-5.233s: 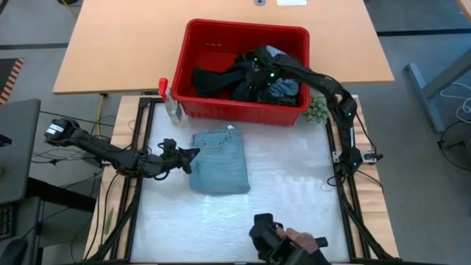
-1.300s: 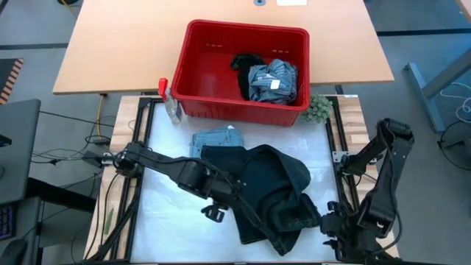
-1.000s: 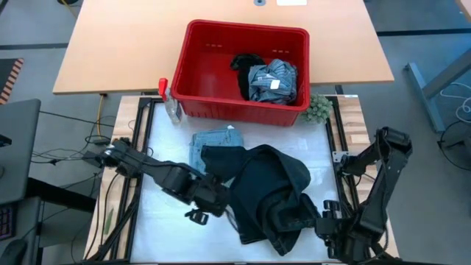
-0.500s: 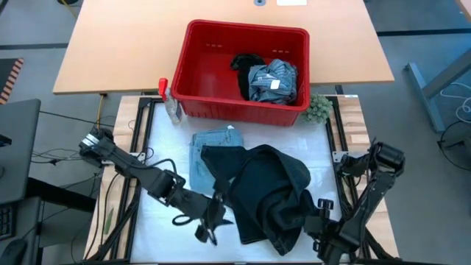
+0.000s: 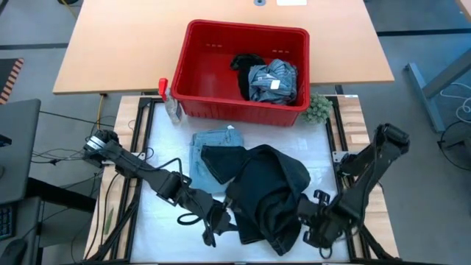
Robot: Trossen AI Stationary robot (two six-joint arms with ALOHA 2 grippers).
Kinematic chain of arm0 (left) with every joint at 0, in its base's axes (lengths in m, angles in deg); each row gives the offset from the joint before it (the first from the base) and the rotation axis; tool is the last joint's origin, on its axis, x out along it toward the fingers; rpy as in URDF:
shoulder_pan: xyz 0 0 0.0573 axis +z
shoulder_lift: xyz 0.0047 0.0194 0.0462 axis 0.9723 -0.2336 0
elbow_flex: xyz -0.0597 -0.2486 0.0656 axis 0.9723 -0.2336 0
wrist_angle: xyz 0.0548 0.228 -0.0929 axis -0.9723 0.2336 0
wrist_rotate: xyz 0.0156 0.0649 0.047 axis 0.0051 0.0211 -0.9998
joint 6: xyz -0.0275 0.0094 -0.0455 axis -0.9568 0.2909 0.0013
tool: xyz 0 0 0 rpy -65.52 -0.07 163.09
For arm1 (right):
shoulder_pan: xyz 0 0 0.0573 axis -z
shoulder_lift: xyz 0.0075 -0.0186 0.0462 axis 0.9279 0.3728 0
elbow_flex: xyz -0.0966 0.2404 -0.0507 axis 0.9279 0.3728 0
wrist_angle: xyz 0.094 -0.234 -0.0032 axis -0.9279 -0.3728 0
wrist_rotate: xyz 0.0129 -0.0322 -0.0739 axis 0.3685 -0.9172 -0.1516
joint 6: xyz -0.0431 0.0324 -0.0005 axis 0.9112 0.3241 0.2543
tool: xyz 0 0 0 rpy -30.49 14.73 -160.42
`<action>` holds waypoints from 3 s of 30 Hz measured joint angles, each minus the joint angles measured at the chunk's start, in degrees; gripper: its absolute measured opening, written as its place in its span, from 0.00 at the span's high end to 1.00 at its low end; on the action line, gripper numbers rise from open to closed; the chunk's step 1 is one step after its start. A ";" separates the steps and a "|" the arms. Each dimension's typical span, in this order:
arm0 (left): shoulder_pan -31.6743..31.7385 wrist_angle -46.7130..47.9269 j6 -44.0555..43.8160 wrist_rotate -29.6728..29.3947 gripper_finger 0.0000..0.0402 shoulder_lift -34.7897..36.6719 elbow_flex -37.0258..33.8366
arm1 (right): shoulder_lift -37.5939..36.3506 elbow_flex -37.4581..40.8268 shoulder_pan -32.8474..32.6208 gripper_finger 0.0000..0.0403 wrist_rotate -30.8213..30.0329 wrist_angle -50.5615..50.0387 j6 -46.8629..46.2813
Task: Fold laundry
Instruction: Fold the black pants from the red laundry bin
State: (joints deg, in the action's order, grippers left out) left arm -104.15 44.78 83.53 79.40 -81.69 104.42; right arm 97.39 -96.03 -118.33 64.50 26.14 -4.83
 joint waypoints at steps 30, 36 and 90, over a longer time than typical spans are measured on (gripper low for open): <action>3.37 34.64 43.96 8.88 0.57 -35.41 44.26 | -2.69 0.00 3.48 0.95 16.57 7.25 -7.68; 3.13 38.75 47.59 2.44 0.57 -35.41 44.41 | -2.70 0.02 3.48 0.95 16.60 7.69 -8.31; 18.90 47.18 -16.54 17.42 1.00 -19.17 34.46 | 5.50 -0.50 -7.81 0.70 -42.18 13.72 -6.67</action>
State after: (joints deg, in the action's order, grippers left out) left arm -85.25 91.96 67.00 96.82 -100.87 138.89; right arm 102.88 -96.53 -126.14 22.32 39.86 -11.50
